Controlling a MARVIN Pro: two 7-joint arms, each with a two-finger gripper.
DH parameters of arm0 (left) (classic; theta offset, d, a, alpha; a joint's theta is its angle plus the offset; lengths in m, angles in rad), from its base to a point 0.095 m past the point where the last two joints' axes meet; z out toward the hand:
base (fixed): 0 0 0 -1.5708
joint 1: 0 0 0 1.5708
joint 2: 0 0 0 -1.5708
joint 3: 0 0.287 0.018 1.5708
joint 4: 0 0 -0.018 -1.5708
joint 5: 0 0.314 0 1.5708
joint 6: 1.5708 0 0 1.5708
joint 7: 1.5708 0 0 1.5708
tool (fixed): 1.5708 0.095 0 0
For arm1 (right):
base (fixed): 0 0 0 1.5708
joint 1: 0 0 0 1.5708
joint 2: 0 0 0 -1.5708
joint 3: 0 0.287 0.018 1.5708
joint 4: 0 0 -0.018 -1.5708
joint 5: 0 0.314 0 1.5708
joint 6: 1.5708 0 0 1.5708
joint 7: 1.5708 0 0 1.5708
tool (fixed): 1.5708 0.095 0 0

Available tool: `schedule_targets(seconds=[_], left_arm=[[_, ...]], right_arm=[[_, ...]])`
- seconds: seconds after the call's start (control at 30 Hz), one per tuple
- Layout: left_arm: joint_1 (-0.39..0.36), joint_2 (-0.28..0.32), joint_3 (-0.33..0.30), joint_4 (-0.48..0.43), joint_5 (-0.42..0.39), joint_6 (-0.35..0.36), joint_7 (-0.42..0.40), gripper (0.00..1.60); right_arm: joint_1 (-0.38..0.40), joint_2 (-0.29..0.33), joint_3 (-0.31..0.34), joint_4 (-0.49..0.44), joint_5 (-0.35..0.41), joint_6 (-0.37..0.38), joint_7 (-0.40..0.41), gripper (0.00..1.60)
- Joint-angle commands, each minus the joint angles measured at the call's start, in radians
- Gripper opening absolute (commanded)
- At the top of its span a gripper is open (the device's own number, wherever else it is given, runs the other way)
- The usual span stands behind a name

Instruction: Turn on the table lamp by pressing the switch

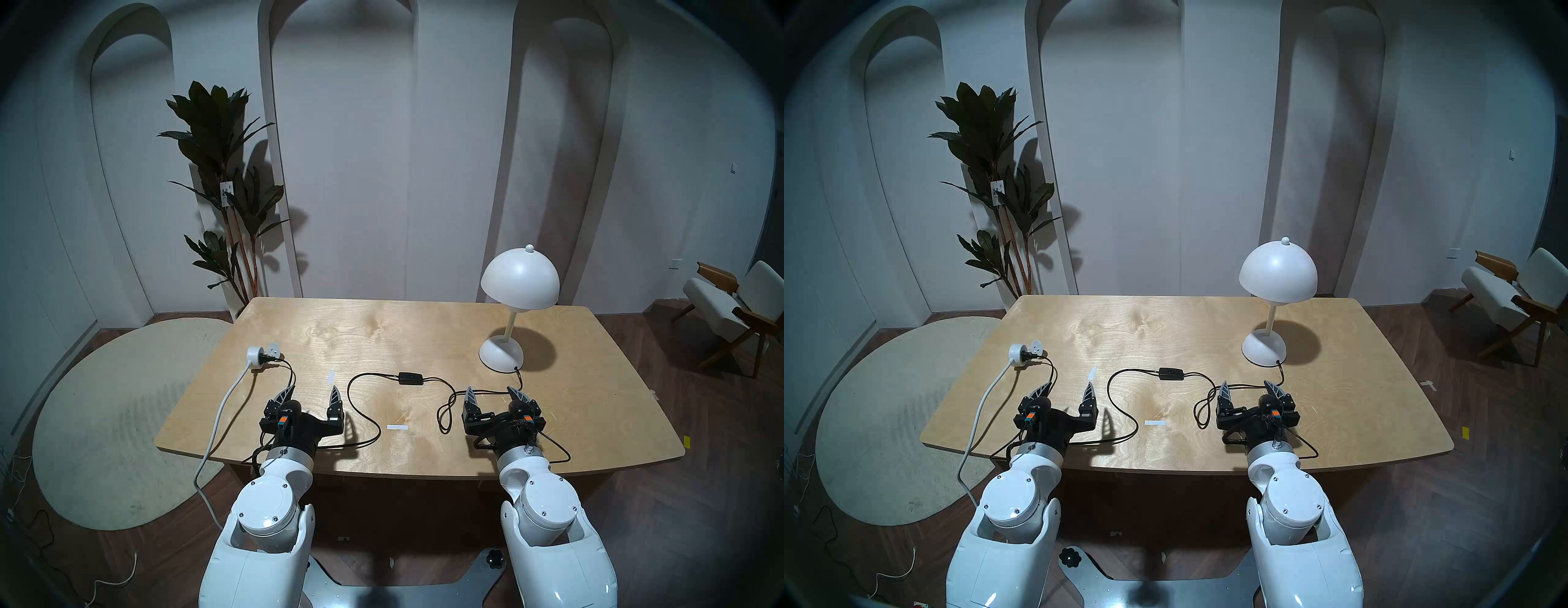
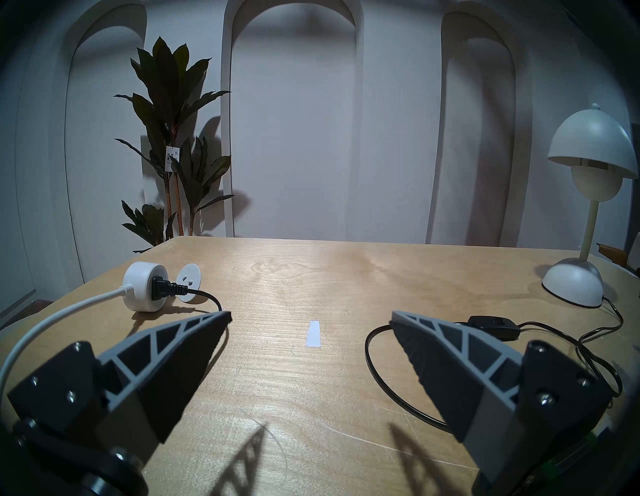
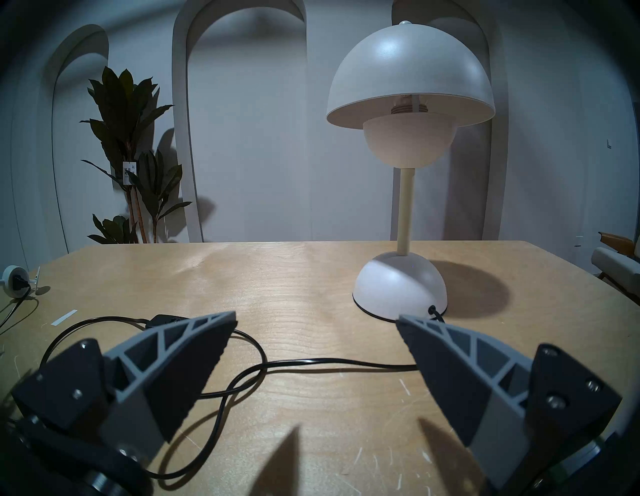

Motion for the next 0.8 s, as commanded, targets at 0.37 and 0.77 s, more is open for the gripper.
schedule_targets(seconds=[0.37,0.77], left_arm=[[-0.007,0.000,0.000,0.000,0.000,-0.003,0.000,1.60],[-0.012,0.000,0.000,0.006,0.000,-0.005,0.000,1.60]], right_arm=[[0.100,0.041,-0.152,-0.056,0.040,-0.112,0.147,1.60],[0.218,0.084,-0.358,-0.145,0.027,-0.086,0.188,1.60]])
